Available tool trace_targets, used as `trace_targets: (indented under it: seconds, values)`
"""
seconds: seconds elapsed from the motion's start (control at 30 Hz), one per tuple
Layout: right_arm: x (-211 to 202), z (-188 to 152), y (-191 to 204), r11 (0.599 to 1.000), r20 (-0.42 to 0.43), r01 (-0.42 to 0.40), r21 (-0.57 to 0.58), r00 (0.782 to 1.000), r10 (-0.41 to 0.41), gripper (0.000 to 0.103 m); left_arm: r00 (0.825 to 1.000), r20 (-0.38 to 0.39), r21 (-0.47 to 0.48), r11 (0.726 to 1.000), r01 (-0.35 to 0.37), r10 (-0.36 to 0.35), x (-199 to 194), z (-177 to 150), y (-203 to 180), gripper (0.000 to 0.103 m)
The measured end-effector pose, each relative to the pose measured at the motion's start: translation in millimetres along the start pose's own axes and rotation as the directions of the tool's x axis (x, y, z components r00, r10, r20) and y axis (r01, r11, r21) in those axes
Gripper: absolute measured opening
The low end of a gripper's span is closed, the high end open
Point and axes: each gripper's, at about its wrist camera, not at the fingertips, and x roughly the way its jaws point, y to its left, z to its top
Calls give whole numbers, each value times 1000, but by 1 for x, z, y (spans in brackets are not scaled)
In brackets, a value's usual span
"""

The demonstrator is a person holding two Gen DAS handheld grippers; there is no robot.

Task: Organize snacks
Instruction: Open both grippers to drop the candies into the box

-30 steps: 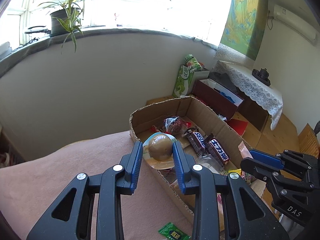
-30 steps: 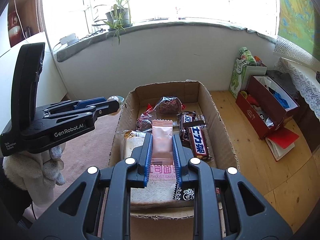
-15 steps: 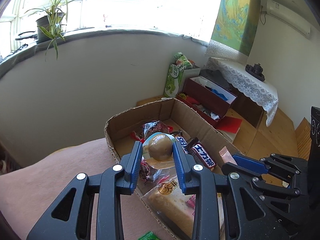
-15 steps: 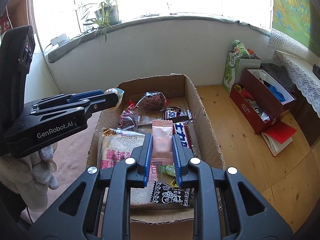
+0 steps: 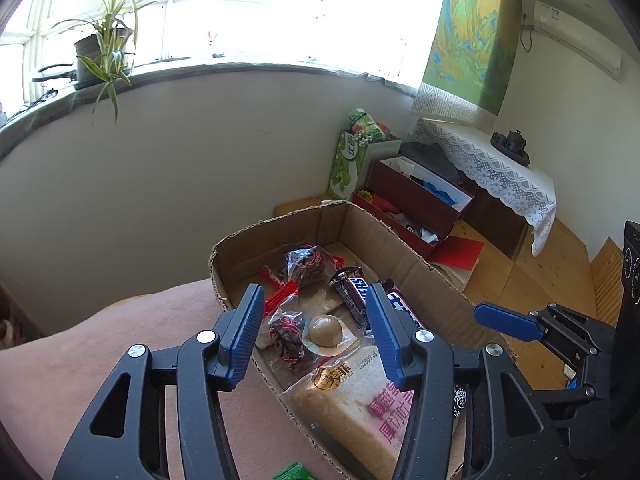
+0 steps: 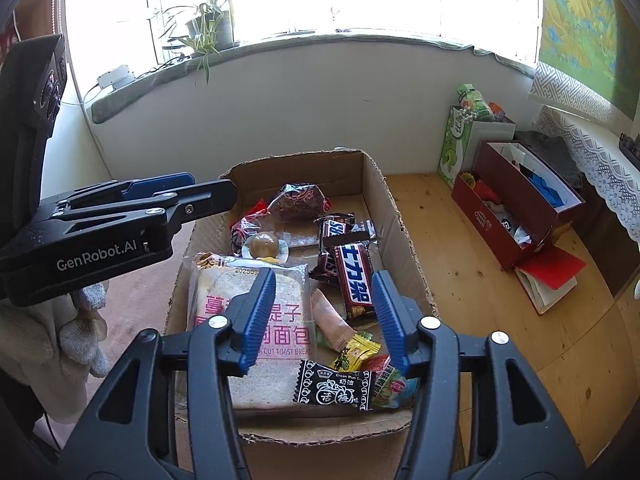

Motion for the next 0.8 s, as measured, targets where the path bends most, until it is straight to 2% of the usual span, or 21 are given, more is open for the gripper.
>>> trace_targets:
  seconds: [0.13, 0.47, 0.57, 0.8]
  values:
    - [-4, 0, 2, 1000, 6, 6, -8, 1000, -5, 70, 1000, 4, -1, 1000, 1, -1, -3, 1, 1, 55]
    - [-17, -7, 9, 1000, 5, -16, -9, 1000, 16, 72, 1000, 17, -11, 1000, -19, 19, -27, -7, 23, 59]
    - [-24, -11, 13, 1000, 16, -23, -12, 1000, 24, 84, 999, 10, -18, 999, -35, 35, -34, -13, 35, 59]
    - [-43, -19, 26, 998, 45, -61, -25, 997, 62, 84, 999, -29, -34, 998, -47, 46, -43, -34, 55, 59]
